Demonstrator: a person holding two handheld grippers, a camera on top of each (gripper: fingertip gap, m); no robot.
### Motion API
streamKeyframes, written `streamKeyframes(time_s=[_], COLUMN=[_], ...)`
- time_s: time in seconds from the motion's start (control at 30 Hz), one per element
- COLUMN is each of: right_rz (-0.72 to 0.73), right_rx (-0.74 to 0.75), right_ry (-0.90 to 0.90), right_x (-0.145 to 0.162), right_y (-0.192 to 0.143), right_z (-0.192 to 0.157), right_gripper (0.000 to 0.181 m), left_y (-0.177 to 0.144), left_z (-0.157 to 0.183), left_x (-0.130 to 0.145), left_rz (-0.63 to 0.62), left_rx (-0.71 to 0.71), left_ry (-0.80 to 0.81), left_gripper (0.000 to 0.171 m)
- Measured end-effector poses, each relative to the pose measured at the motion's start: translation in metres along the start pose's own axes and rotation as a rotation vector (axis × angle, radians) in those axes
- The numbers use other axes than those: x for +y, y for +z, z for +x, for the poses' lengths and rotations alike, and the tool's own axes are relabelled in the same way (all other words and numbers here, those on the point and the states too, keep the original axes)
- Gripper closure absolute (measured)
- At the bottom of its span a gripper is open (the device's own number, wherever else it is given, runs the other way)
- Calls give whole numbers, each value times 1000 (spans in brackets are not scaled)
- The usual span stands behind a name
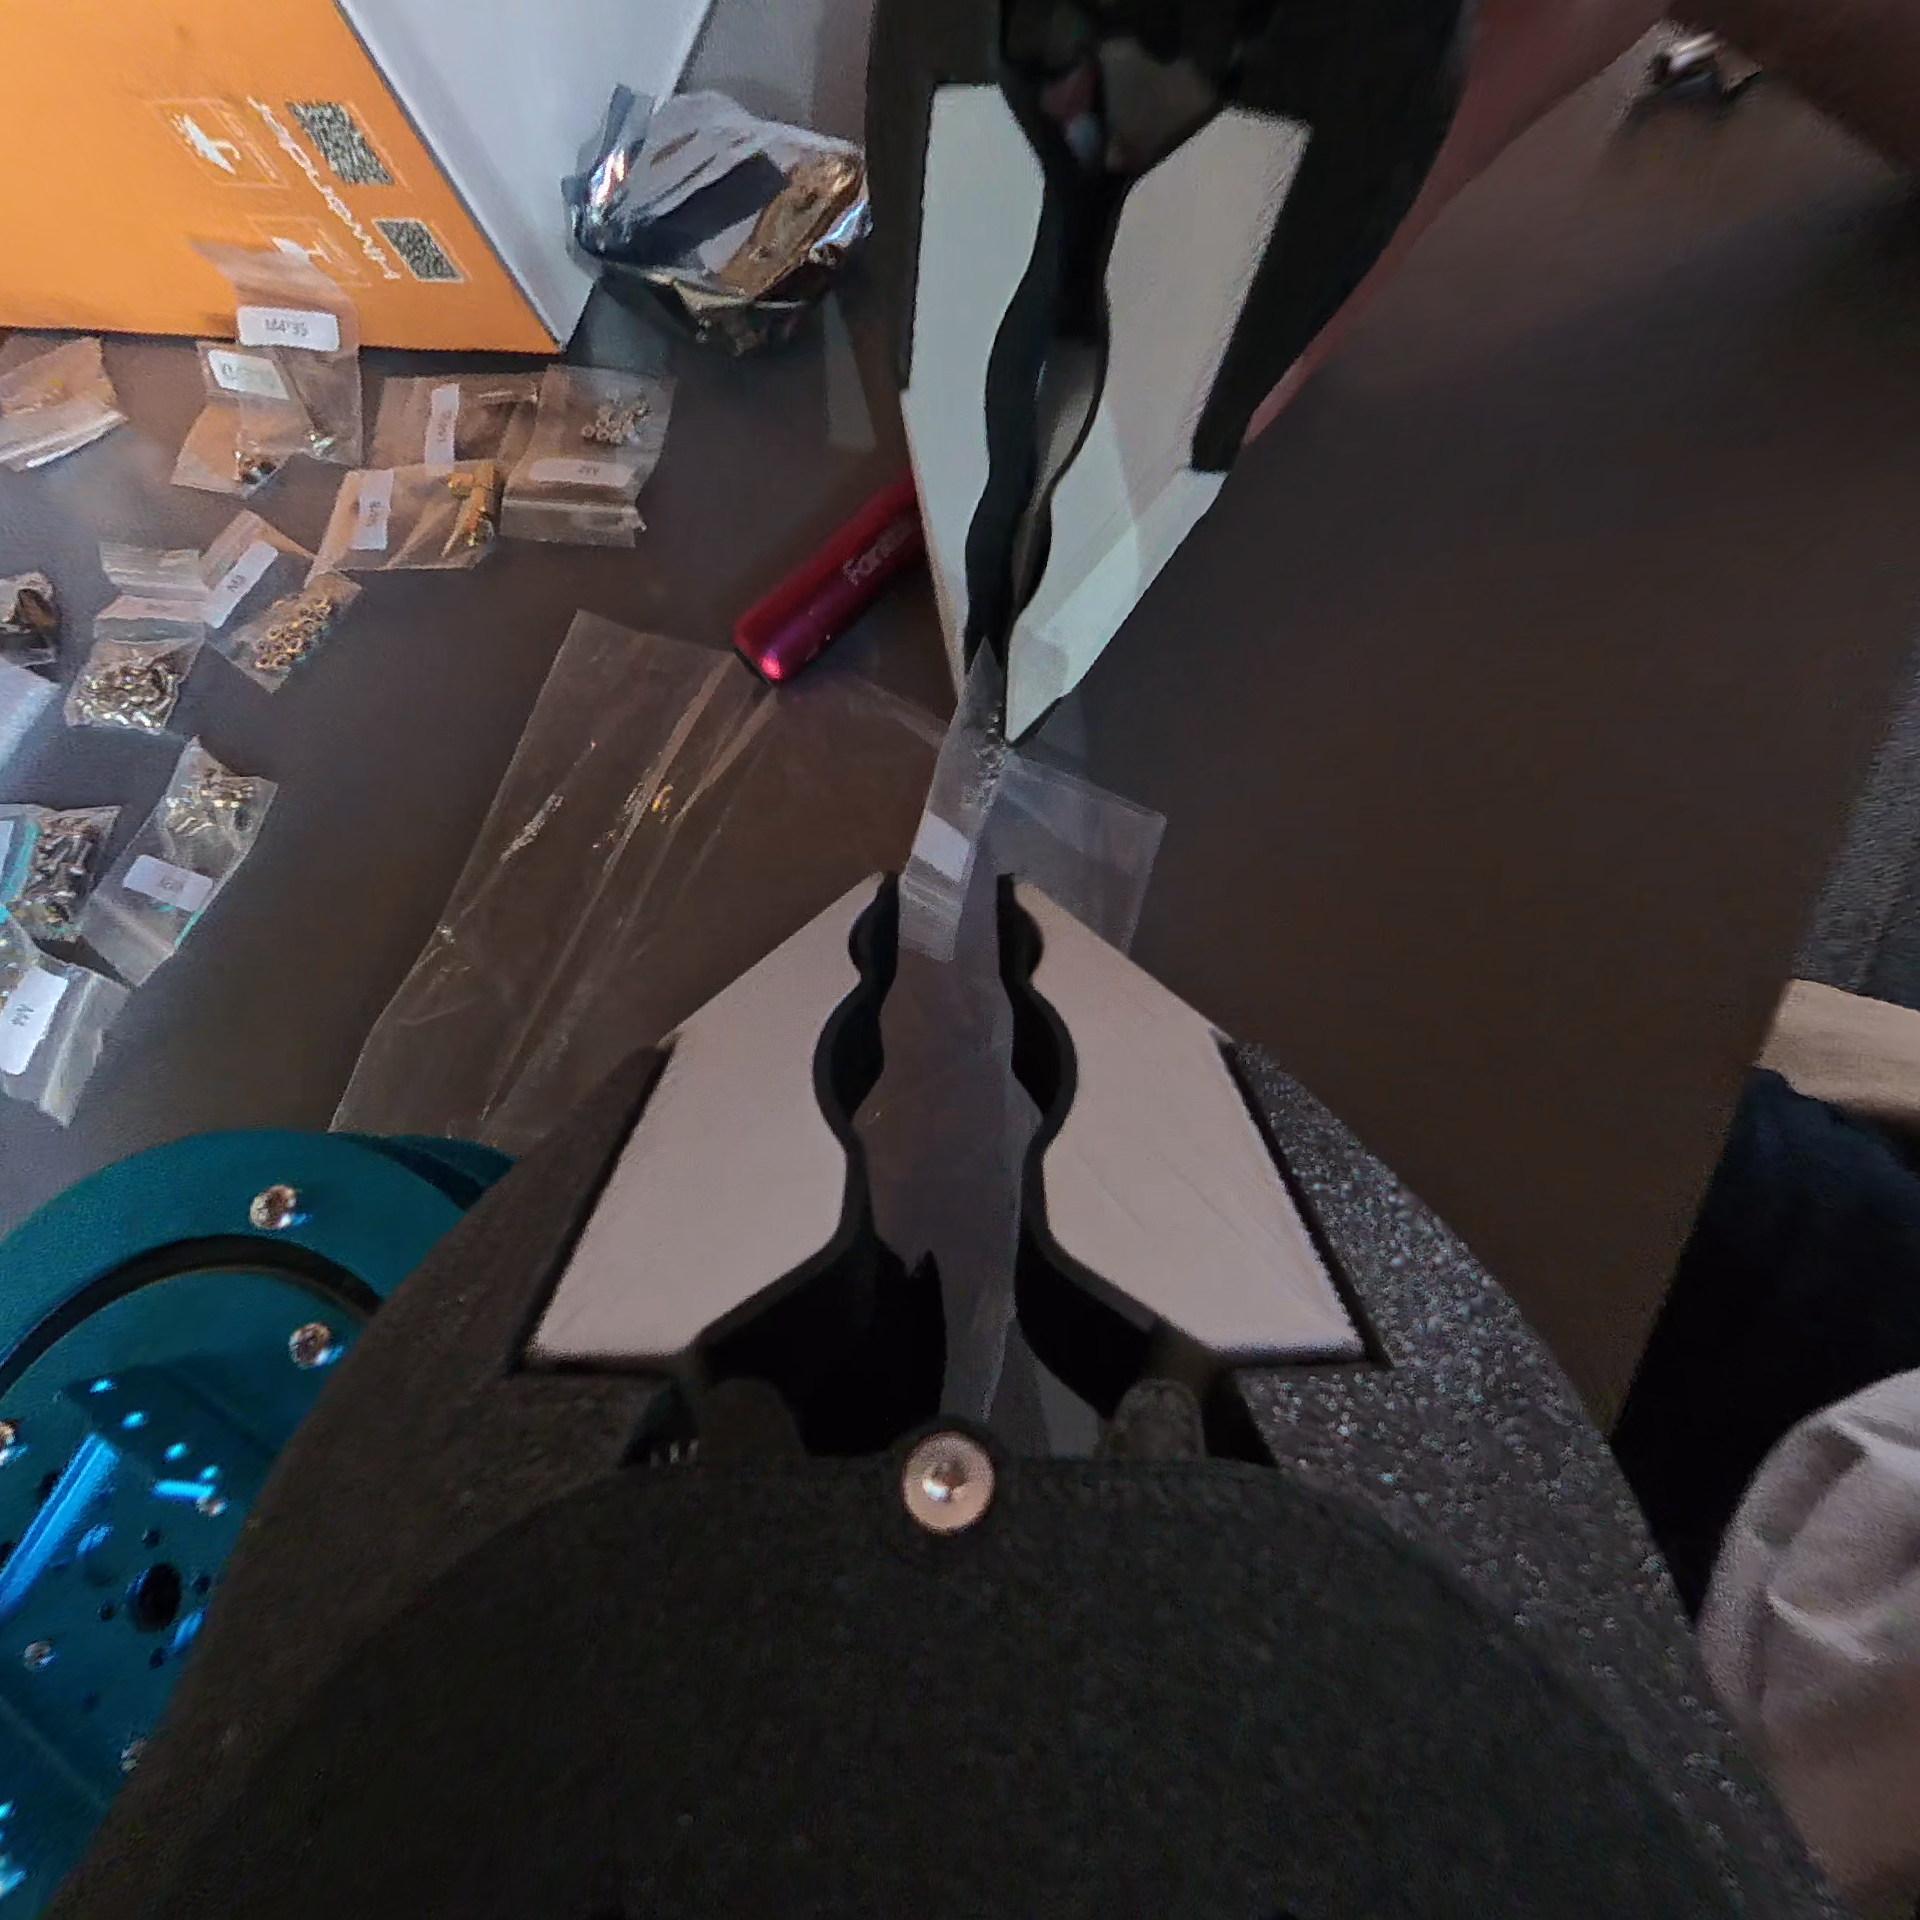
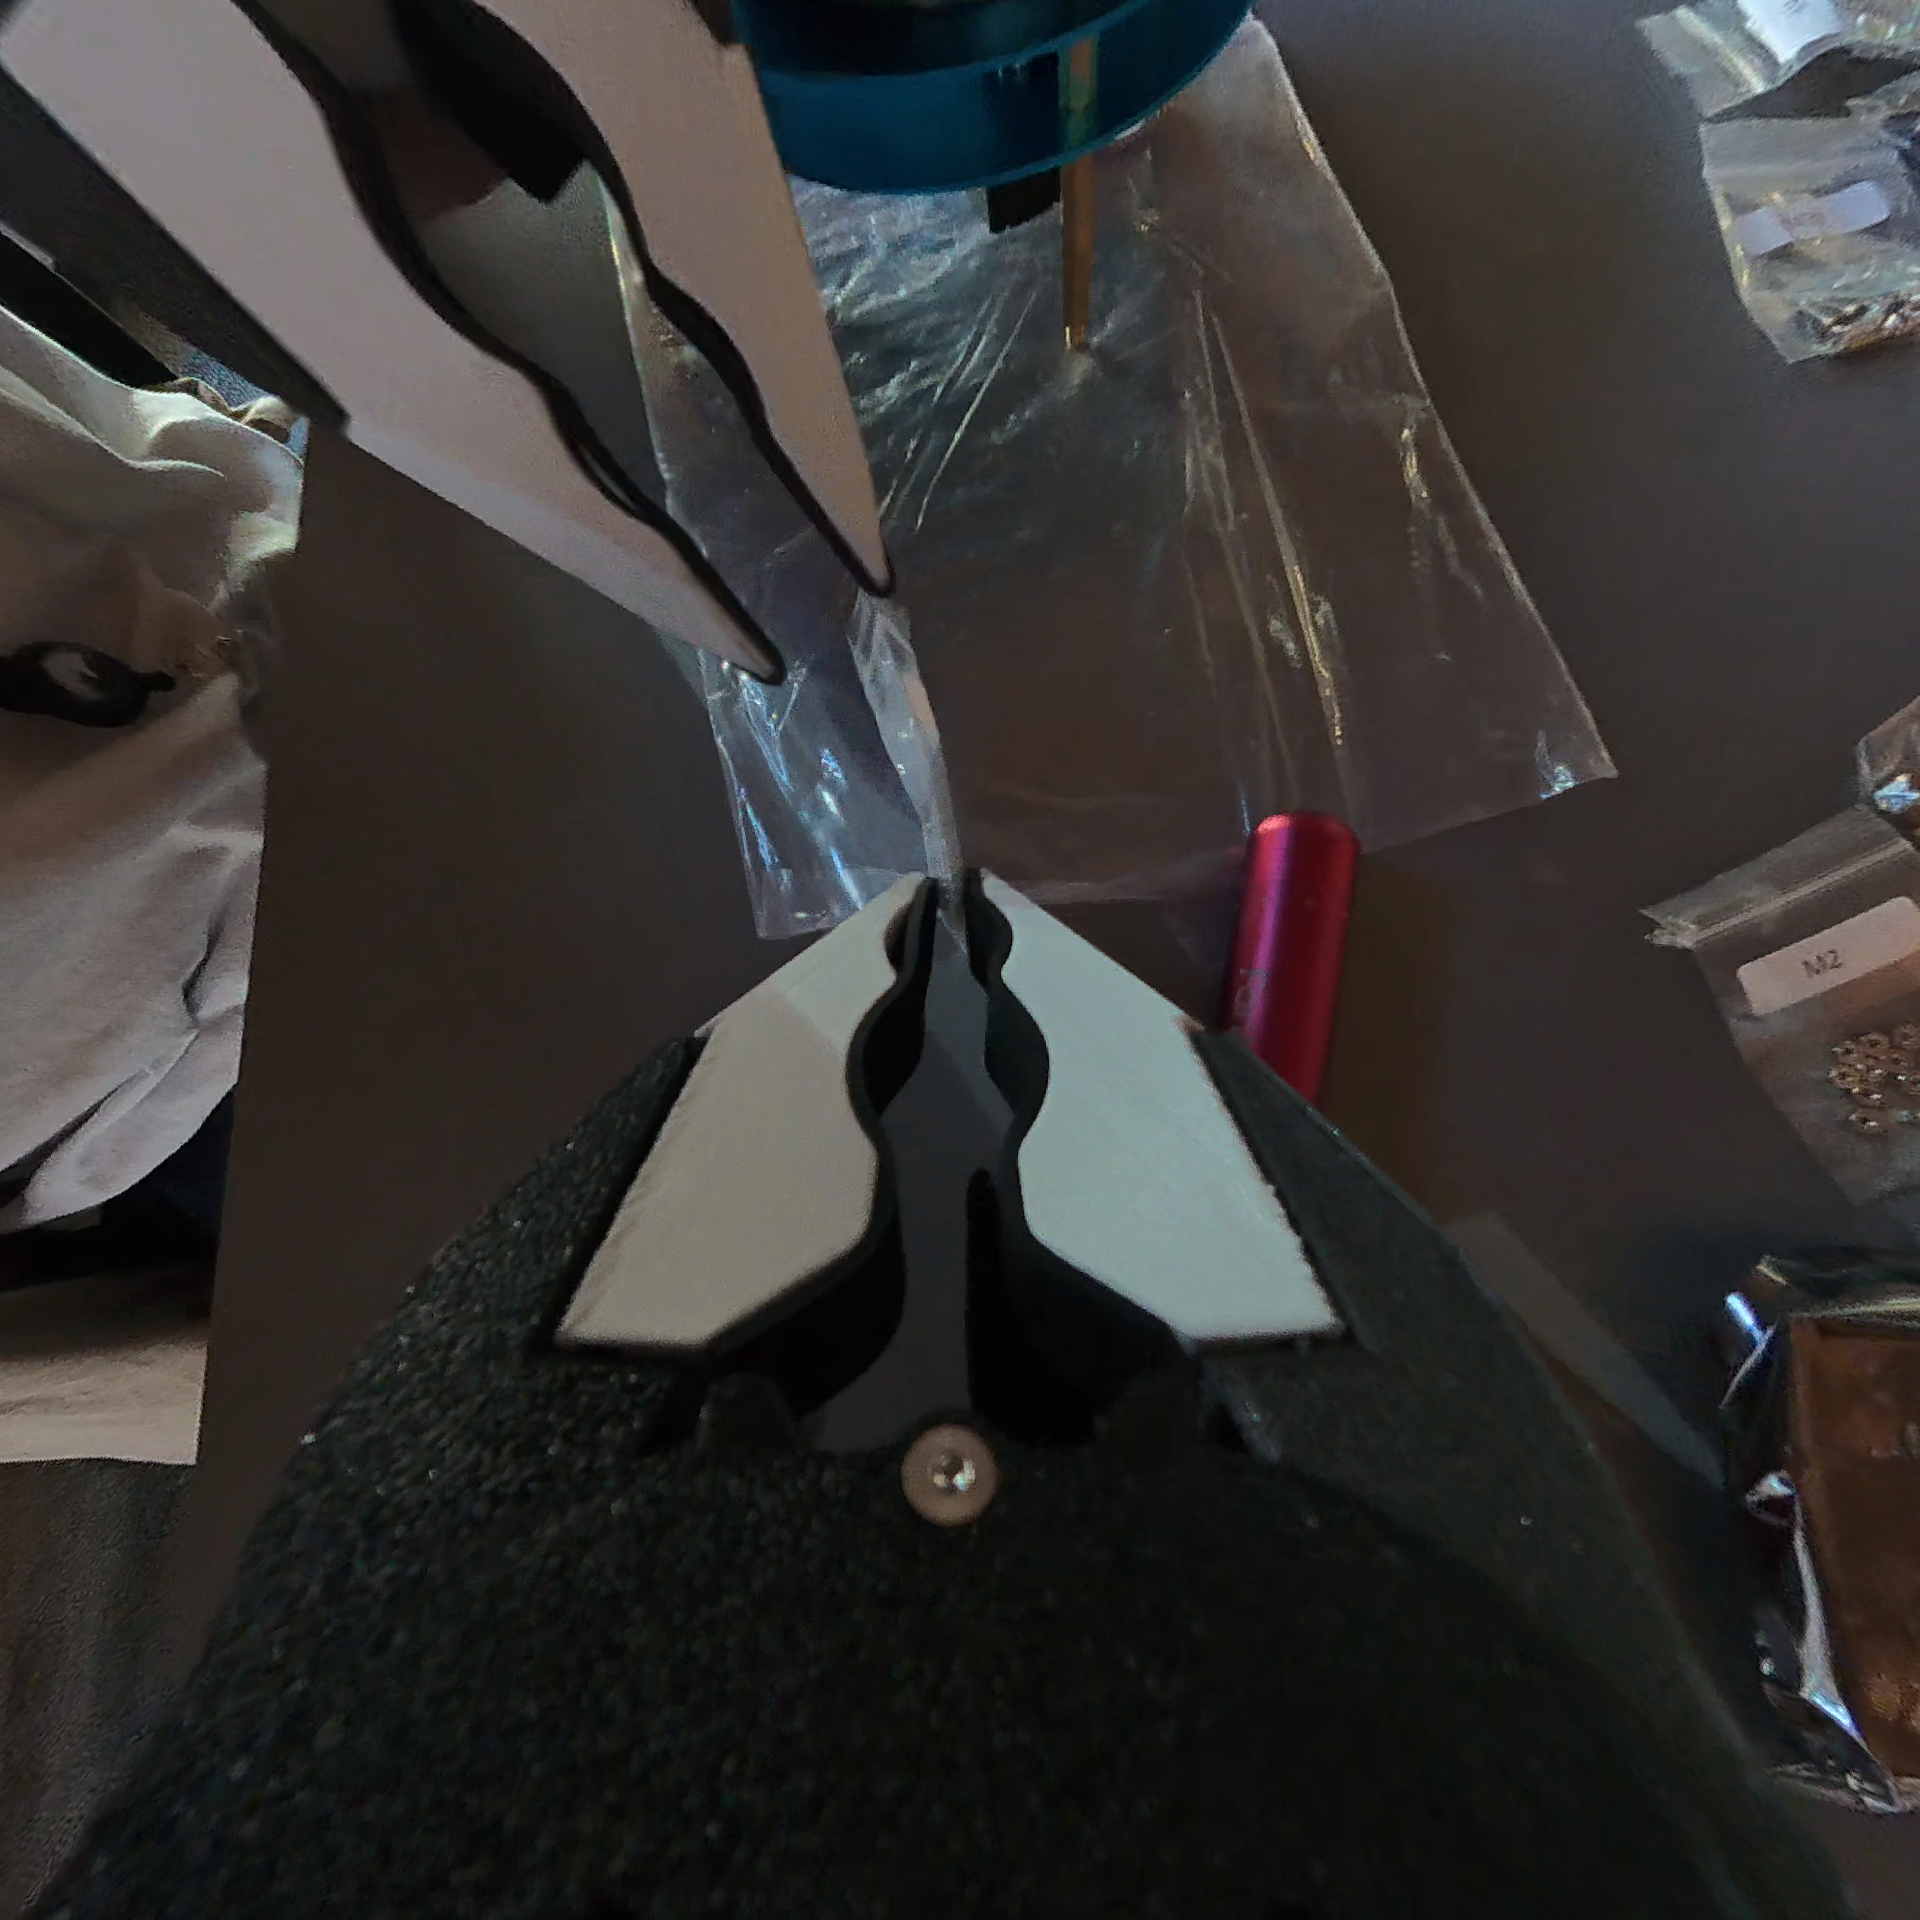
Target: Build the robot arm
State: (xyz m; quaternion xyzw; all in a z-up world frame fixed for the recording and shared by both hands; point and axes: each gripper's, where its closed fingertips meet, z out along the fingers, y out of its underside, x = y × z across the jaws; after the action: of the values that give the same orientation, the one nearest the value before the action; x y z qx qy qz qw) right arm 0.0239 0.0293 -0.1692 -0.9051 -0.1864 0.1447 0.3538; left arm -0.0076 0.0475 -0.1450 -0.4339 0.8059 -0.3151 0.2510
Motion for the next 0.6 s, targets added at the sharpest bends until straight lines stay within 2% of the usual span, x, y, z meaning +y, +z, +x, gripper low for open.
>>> streamKeyframes(time_s=[0.13,0.33,0.6], right_rz=[5,115,83], right_rx=[0,-49,-36], right_ry=[-28,-33,-17], right_x=[-1,-23,-16], right_y=[-1,-15,-13], right_z=[-2,-13,-9], right_gripper=[180,180,180], left_y=[10,21,11], left_z=[-9,-1,-6], left_x=[-1,6,6], left_rz=[-27,-48,-22], left_rx=[-75,-43,-36], left_ry=[25,51,26], left_gripper=[153,164,164])
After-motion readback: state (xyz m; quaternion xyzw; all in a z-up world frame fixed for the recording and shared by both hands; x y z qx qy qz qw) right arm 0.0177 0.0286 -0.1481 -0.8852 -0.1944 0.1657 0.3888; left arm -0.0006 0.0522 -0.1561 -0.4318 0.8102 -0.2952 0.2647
